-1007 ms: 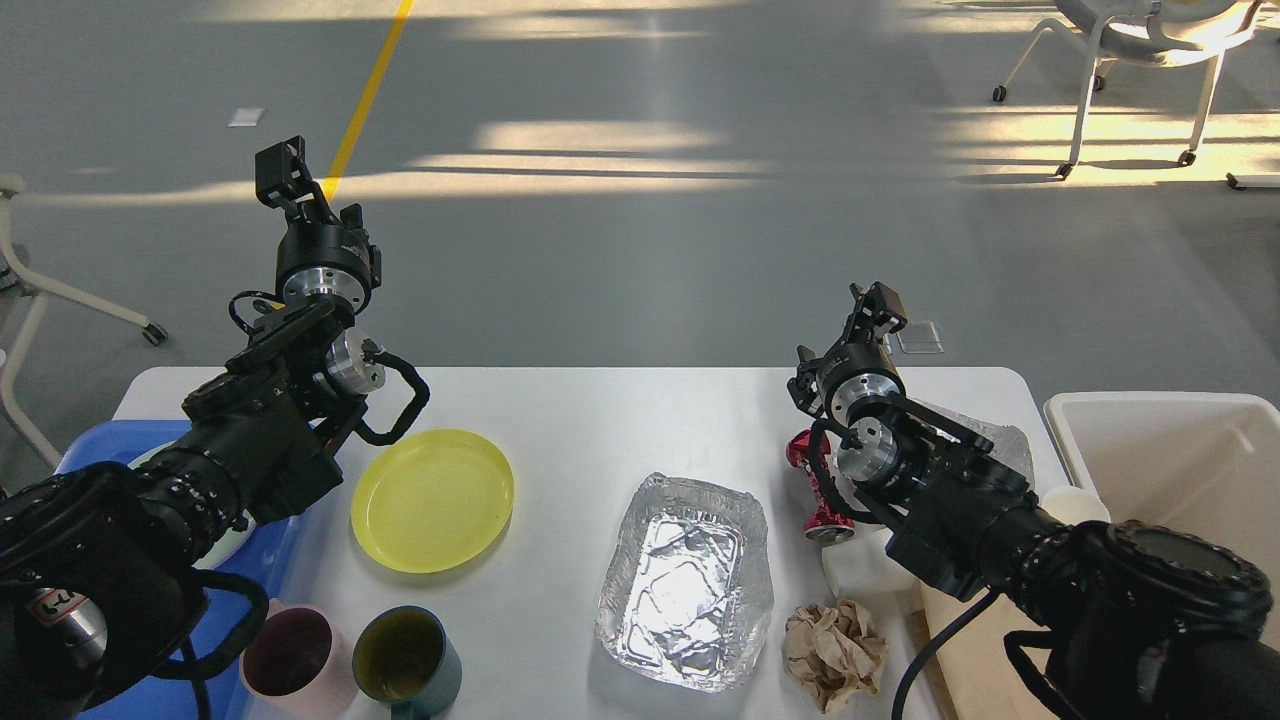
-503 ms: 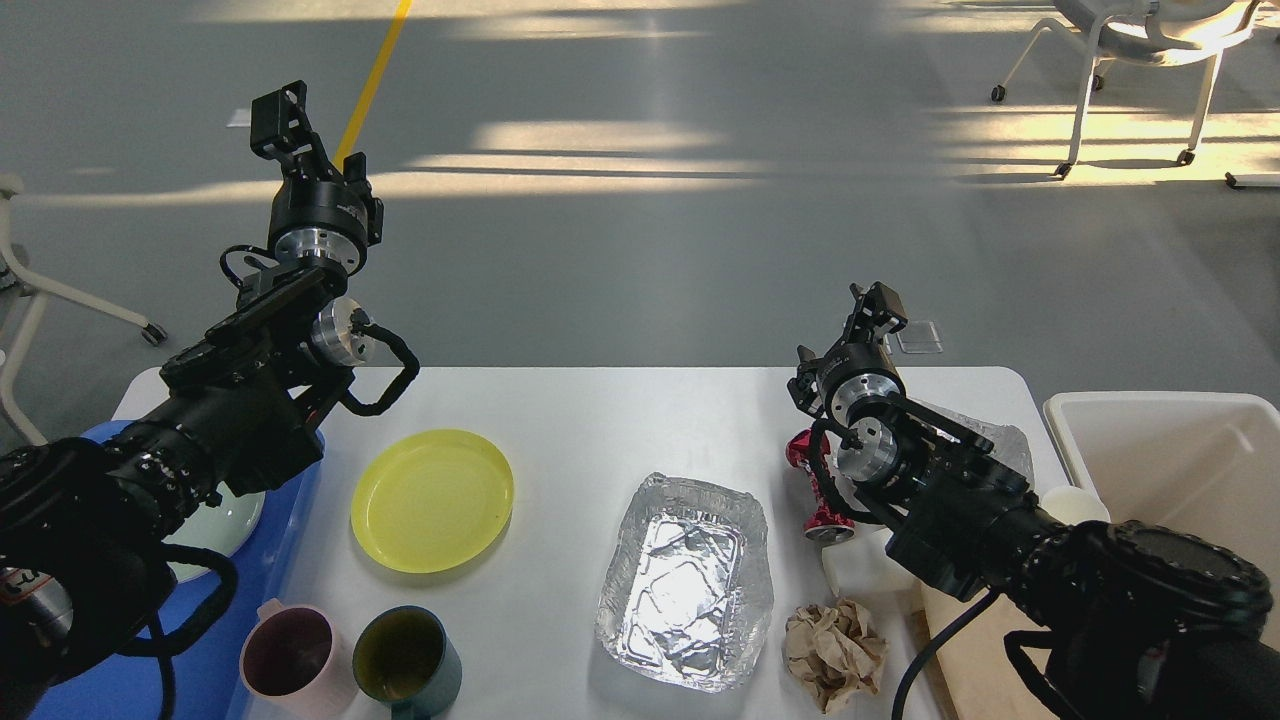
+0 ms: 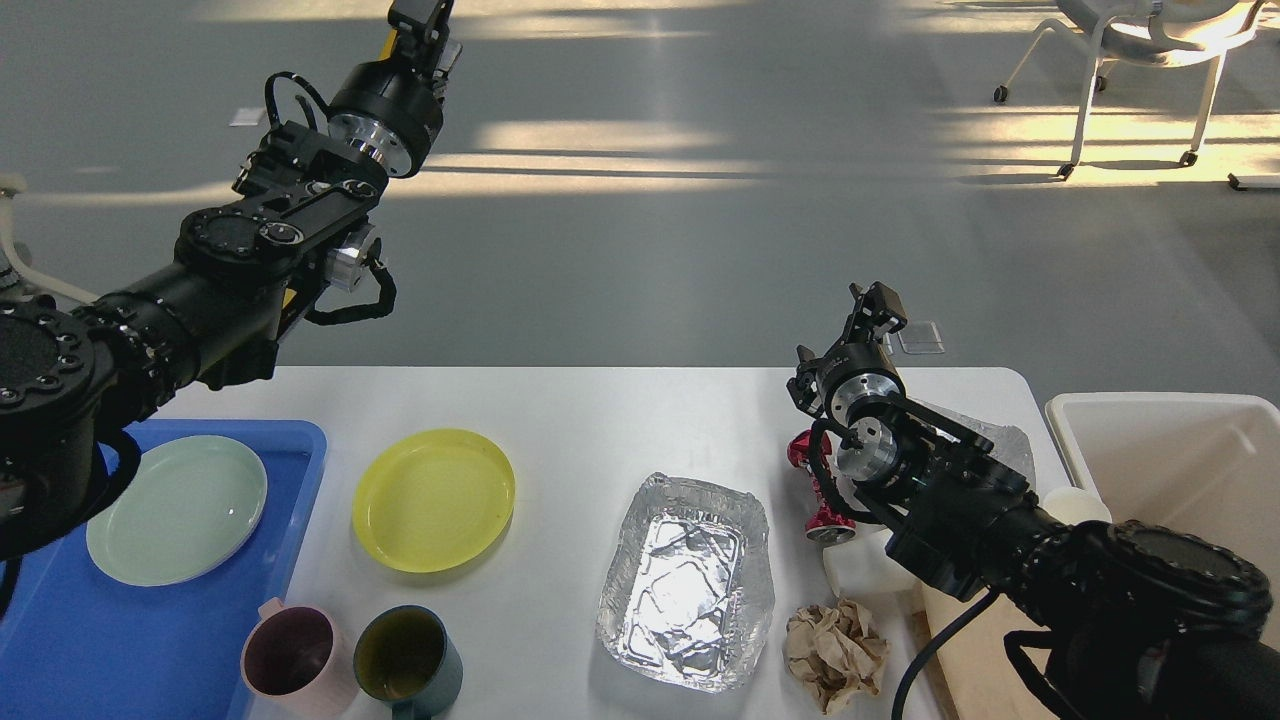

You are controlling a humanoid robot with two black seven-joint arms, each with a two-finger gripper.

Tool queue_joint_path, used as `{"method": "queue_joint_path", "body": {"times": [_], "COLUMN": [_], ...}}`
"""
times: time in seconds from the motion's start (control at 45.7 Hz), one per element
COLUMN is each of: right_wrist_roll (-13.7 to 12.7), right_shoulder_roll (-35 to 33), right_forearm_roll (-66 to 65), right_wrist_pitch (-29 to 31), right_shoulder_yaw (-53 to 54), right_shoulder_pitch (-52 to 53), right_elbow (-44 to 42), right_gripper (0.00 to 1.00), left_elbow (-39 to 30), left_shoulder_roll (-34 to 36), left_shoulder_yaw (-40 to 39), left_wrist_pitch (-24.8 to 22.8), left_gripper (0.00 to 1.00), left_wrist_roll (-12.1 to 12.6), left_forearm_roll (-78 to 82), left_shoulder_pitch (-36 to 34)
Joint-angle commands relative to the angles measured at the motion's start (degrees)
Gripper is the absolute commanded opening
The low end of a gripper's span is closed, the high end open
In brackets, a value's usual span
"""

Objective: Tidy desktop
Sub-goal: 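Lift the left gripper up and away from the blue tray, then swing the left arm back toward the table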

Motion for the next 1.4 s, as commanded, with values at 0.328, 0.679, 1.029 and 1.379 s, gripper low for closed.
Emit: {"method": "queue_joint_path", "body": {"times": [0.328,0.679,1.029,1.379], "right_wrist_roll": [0.0,0.0,0.0,0.0], "right_shoulder_roll": [0.0,0.0,0.0,0.0], "right_forearm_roll": [0.0,0.0,0.0,0.0], "right_wrist_pitch": [0.0,0.0,0.0,0.0], "right_shoulder_yaw": [0.0,0.0,0.0,0.0], "right_shoulder_pitch": [0.0,0.0,0.0,0.0], "right_elbow": [0.0,0.0,0.0,0.0], "right_gripper": [1.00,1.00,1.00,1.00], "left_elbow": [-24.2,-33.4,-39.3,-42.4], "left_shoulder_roll": [6.9,7.7,7.8,11.0], "left_shoulder_yaw": [43.5,51.3,56.1,60.2], "left_wrist_pitch": [-28.3,-42.5,-57.8,-57.9], "left_gripper": [0.96,0.96,0.96,0.96], "left_wrist_roll": [-0.3,0.0,3.6,3.7], "left_forearm_roll": [0.9,13.1,13.5,13.5], "left_shoulder_pitch": [-33.7,-50.6,-65.7,-80.0]}}
